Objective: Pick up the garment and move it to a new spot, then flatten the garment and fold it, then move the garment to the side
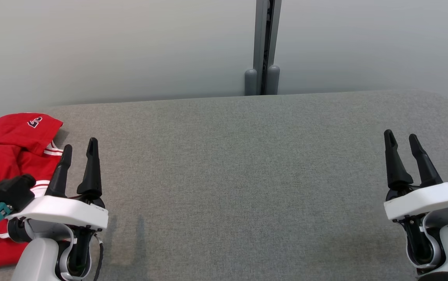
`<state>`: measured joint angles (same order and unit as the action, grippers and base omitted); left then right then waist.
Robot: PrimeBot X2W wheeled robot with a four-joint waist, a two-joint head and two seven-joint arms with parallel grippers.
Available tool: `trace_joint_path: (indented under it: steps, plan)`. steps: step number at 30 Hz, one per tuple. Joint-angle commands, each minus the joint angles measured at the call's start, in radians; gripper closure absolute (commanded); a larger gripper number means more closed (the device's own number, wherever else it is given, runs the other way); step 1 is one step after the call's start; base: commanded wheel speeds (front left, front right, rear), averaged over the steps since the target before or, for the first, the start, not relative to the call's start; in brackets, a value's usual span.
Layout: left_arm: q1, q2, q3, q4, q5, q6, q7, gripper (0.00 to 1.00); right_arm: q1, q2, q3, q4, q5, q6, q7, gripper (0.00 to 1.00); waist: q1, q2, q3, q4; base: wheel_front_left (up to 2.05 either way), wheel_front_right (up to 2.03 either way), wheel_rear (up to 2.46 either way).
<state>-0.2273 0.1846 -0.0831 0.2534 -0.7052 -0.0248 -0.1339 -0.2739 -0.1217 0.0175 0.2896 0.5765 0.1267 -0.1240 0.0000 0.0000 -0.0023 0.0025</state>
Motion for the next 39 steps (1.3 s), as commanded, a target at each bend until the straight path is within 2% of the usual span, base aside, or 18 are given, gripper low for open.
trace_joint_path:
  steps: [1,20,39]
  plan:
    - [-0.004,0.017,-0.007,-0.013,0.029,0.005,-0.010,0.00,0.006,-0.008,0.006,-0.016,-0.034,0.005,-0.014,0.00,0.0000,0.0000,-0.001,0.000,0.00,0.00,0.00]
    - [0.040,0.039,-0.070,0.037,0.164,0.027,-0.045,0.00,0.054,-0.013,0.025,-0.003,-0.206,0.005,-0.063,0.00,0.0000,0.0000,-0.006,0.003,0.00,0.00,0.00]
    - [0.061,0.057,-0.129,0.061,0.263,0.037,-0.050,0.00,0.081,-0.004,0.013,0.031,-0.326,0.006,-0.084,0.00,0.0000,0.0000,-0.011,0.008,0.00,0.00,0.00]
